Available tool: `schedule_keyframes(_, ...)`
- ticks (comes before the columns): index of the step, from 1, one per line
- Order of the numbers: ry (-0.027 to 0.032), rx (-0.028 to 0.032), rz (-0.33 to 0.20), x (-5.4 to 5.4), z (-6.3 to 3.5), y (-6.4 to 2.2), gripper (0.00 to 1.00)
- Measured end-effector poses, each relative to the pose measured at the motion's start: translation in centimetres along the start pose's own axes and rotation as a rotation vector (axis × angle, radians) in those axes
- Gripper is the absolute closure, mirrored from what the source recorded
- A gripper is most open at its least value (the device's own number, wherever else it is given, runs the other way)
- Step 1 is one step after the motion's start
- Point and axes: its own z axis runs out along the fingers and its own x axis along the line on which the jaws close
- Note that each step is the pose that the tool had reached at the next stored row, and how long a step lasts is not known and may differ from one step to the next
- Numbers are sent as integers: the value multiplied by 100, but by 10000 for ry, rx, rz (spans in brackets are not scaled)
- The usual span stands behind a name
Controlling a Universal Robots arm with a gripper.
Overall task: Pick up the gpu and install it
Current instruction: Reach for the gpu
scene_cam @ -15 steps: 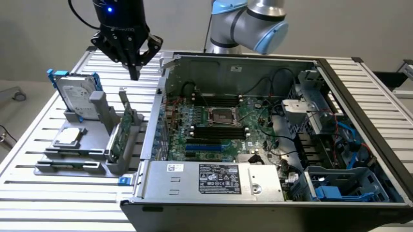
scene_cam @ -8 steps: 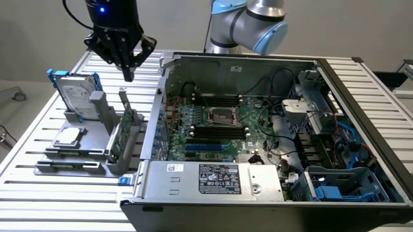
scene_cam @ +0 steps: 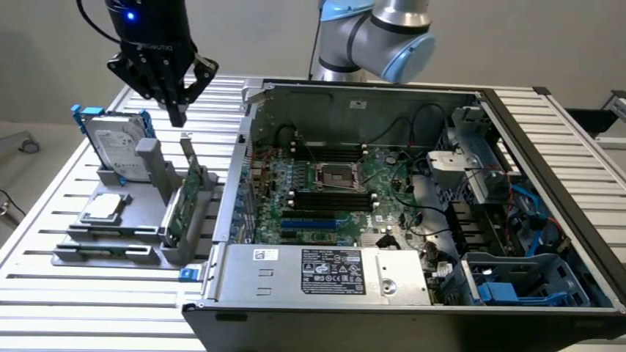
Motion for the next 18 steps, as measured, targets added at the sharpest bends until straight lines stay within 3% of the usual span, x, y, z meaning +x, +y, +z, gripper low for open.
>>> schedule_keyframes(9, 128, 28, -154, 21, 38, -58, 89)
schedule_keyframes(13, 125, 27, -180, 51, 50, -131, 89)
schedule_keyframes(18, 126, 27, -181, 50, 49, -131, 89)
